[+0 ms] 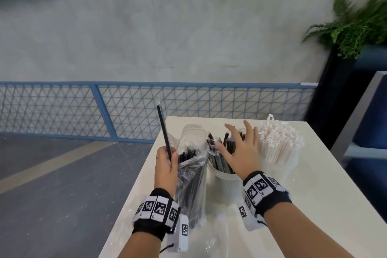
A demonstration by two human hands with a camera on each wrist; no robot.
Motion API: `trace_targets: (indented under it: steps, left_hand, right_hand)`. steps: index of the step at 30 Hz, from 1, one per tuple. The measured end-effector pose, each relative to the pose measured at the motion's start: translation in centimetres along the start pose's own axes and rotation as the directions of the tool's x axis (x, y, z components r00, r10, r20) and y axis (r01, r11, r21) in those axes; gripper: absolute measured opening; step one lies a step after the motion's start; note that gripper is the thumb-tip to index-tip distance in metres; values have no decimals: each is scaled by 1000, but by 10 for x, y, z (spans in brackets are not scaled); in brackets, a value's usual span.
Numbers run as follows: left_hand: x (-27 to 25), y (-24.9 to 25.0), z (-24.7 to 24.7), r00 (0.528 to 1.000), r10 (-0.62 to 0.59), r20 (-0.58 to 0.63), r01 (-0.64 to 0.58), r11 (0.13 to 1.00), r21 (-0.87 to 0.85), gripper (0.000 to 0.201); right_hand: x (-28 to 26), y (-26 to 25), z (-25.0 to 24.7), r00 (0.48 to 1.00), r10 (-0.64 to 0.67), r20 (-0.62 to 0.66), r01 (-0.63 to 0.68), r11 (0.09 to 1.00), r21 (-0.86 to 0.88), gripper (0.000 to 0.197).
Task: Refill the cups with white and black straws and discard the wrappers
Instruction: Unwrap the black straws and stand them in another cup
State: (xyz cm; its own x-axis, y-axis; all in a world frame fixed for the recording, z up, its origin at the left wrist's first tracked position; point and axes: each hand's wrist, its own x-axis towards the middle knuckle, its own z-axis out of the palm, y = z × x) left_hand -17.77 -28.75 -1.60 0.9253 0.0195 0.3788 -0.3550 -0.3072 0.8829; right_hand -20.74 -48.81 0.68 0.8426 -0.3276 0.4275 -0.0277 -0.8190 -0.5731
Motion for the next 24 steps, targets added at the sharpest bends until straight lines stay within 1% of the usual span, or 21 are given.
trace_targets:
  steps: [1,2,3,5,7,9,10,11,12,14,15,16,17,18,19,20,21,22,23,24]
  left_hand:
    - [-1,0,0,1000,3,2,-3,1000,2,4]
    - [-2,-1,0,1000,6,3,-6,1000,4,4]
    - [-3,0,0,1000,8,6,-8,1000,1,4]
    - [-3,-1,0,1000,10,10,-10,1000,-6,4]
    - [-3,-1,0,1000,16,10,-16,1000,-9,4]
    - [-3,-2,0,1000,19,8,-18,1000,-13,5]
    - [-2,-3,-1,1000,16,8,-16,1000,-19,5]
    - [-2,-4,-1,1000,13,8,-13,1000,-27,6]
    - [-2,-4,-1,1000,9,8,-9,999,-35,7]
    - [-3,-5,0,1000,6,10,-6,999,-43,7]
    - [-4,-5,0,1000,6,12,-5,999,-41,8]
    - [-4,-5,0,1000,9,14,-8,999,-38,8]
    - [-4,-4,-1,1000,15,15,-14,999,-37,8]
    - [-4,-3,-2,1000,17,16,-16,999,-38,8]
    - [-5,-3,-4,1000,18,17,-18,999,-40,9]
    - [-5,-3,-6,1000,21,19,-20,999,-38,9]
    - [-5,-3,-7,999,23,23,-22,999,-35,10]
    - [-6,-3,-9,999,18,28,-17,999,-34,12]
    - [-6,-3,-11,999,8,38,-6,999,-43,15]
    - [-7,-2,-12,999,-1,53,5,998,-69,20]
  right_hand:
    - [-3,2,2,996,24,88,-28,999,45,54]
    - [-5,6,6,990,13,142,-23,998,64,53]
    - [-7,9,8,987,-19,162,11,999,52,49]
    - [-7,15,11,984,-68,167,74,997,-25,42]
    - [-4,16,11,990,-27,139,31,999,-26,37]
    - [2,15,9,1000,-2,17,2,1000,1,30]
    - [6,14,7,999,-14,-37,15,1000,21,25]
    - [8,14,6,998,-37,-42,38,999,35,23]
    - [8,14,5,998,-58,9,57,998,29,23]
    - [6,19,6,982,-55,180,59,998,-14,28]
    - [4,20,6,978,-39,204,44,999,-16,30]
    - [2,18,5,984,-26,175,26,1000,2,31]
    - [0,13,3,996,-27,88,23,999,36,32]
    - [-3,4,-1,998,-40,-47,43,997,68,33]
    - [-5,-8,-6,977,-67,-203,89,991,97,32]
    - [-9,-22,-12,933,-102,-344,157,978,135,31]
    - [-15,-37,-16,895,-142,-422,230,959,165,28]
    - [-22,-51,-19,880,-195,-432,298,936,186,25]
    - [-28,-63,-18,889,-261,-376,358,909,215,24]
    - [-34,-72,-14,911,-316,-264,383,886,263,24]
